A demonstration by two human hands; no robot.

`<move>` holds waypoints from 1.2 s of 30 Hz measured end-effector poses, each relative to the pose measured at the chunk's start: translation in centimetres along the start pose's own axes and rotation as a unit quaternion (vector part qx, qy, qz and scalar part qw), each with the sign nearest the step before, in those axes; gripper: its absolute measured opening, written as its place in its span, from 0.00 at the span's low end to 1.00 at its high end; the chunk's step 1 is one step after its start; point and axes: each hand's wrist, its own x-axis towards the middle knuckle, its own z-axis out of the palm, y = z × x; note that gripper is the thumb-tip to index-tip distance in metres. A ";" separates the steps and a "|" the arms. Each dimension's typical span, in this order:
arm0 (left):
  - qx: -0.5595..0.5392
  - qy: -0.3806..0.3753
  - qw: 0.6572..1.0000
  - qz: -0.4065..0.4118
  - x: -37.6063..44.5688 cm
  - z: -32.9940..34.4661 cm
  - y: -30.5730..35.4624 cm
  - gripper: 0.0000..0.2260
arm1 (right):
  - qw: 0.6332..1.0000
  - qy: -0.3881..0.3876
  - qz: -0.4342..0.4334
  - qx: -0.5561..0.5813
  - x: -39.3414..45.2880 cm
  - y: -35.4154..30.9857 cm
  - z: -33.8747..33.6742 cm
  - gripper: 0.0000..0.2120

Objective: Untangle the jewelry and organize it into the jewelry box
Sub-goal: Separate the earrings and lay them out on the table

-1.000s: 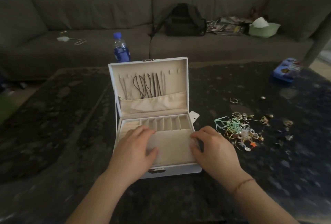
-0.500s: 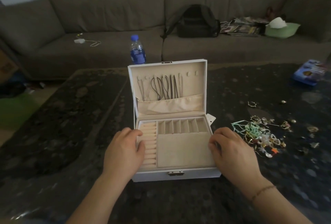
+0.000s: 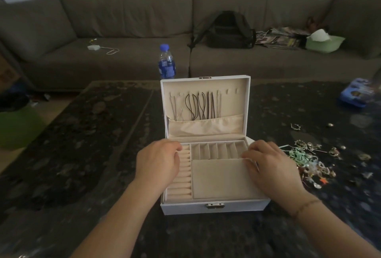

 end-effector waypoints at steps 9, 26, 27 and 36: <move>0.086 -0.140 0.976 0.141 1.8 1.1 -1.0 0.12 | 0.954 -0.281 -0.036 -0.097 5.2 0.4 -0.3 0.12; 0.055 -0.074 0.991 0.098 -0.8 2.0 0.5 0.13 | 0.981 -0.172 0.084 0.032 2.9 -1.0 1.2 0.12; 0.067 -0.067 0.989 0.117 -0.7 2.1 1.1 0.12 | 0.982 -0.165 0.076 0.041 2.7 -0.9 1.1 0.11; 0.079 -0.156 0.977 0.126 2.3 2.9 1.8 0.10 | 0.983 -0.153 0.087 0.044 2.3 -0.6 1.6 0.11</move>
